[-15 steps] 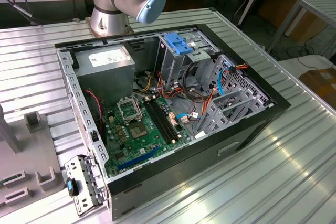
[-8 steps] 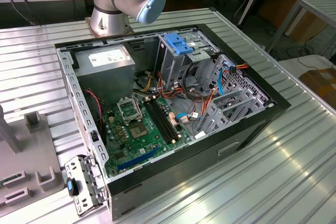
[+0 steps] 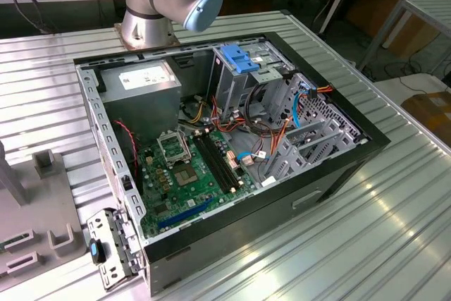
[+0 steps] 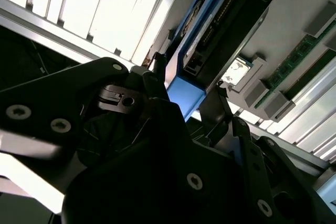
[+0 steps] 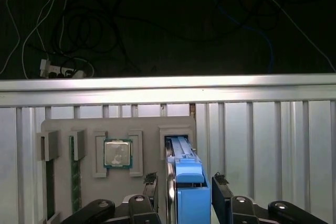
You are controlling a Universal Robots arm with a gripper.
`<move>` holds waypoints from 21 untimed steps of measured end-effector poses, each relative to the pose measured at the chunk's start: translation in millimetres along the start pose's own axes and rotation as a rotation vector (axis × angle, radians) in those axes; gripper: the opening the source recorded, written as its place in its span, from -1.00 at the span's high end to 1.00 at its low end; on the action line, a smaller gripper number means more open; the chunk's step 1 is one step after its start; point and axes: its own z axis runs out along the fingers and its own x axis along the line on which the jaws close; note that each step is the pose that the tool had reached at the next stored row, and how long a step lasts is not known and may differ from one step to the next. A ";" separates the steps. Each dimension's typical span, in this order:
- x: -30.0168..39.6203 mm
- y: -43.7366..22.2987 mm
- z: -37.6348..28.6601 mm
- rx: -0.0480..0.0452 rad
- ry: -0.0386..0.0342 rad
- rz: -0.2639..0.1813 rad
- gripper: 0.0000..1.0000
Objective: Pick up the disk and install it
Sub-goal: 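Pick up the disk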
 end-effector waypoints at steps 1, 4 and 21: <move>0.0 0.0 0.0 0.0000 0.0000 0.000 -0.07; 0.0 0.0 0.0 -0.0001 0.0000 0.000 -0.04; 0.0 0.0 0.9 0.0000 0.0000 0.000 0.26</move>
